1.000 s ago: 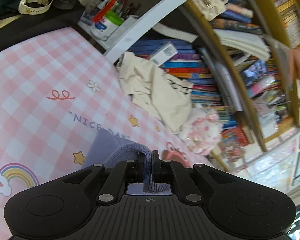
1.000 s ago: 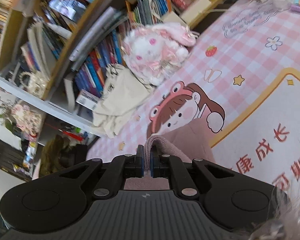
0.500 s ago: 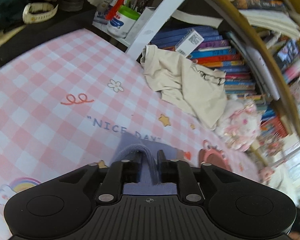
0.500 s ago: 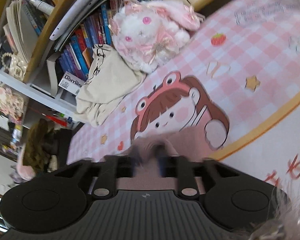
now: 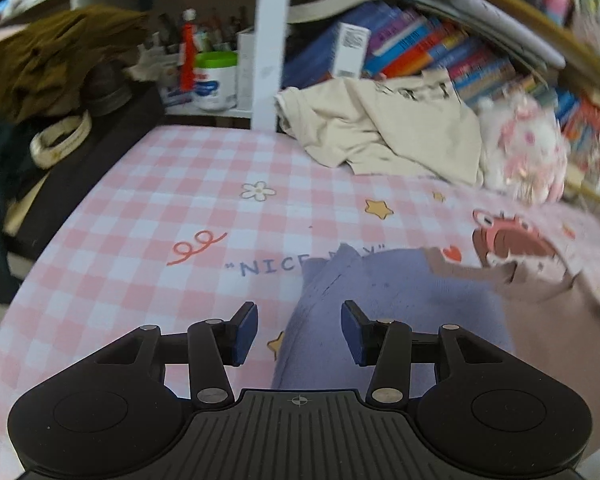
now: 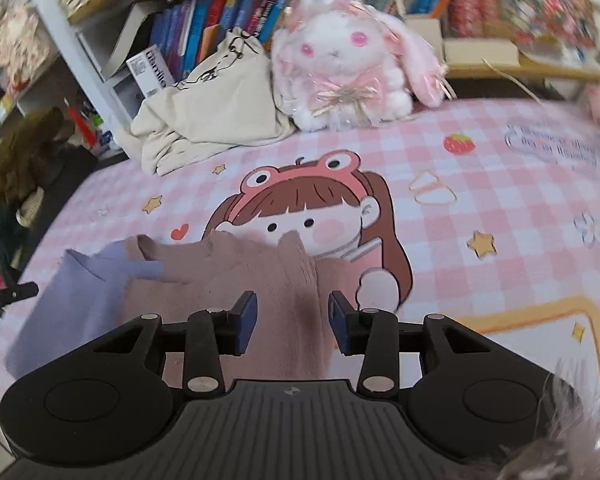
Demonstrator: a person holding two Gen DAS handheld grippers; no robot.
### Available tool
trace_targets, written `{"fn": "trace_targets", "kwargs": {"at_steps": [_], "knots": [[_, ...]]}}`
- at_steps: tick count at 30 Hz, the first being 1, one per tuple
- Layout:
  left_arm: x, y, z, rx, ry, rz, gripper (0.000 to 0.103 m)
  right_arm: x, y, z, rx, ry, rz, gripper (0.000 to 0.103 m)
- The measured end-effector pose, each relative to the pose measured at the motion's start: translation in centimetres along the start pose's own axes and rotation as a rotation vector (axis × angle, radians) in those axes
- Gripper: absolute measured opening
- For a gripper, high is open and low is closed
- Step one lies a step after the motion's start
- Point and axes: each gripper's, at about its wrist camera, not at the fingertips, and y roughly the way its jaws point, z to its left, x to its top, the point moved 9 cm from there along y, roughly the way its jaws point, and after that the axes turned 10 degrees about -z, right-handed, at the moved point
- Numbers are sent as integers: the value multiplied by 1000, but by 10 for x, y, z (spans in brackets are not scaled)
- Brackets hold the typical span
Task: Fold clothes
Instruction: 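Lower the hem onto the sweater and open both grippers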
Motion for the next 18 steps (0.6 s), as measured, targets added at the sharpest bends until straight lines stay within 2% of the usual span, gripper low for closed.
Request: {"fn": "trace_targets", "kwargs": {"at_steps": [3,4,5,6,8,9,10,12,13,15,18], "knots": [[0,19,-6,3,59,15,45,1,14,1,-37,-47,7,35],[0,24,-10,3,80,19,45,0,18,1,-47,-59,18,24],[-1,29,-13,2,100,23,45,-2,23,2,-53,-73,30,7],[-1,34,-16,-3,120,28,39,-3,25,2,-62,-85,36,7],[-3,35,-25,-60,161,34,4,-1,18,3,-70,-91,7,6],[-1,30,-27,-55,184,22,4,3,10,5,-66,-91,-24,6],[8,19,-27,-40,197,-37,4,7,-1,7,-61,-88,-61,6],[26,-3,-22,-39,126,-124,4,15,-21,9,-57,-68,-129,6],[33,-8,-18,-57,66,-138,4,18,-26,8,-64,-59,-150,6],[33,3,-12,-66,22,-116,5,15,-15,-2,-82,-35,-128,6],[13,44,-10,-43,49,2,6,-1,20,-20,-96,23,-19,6]]}}
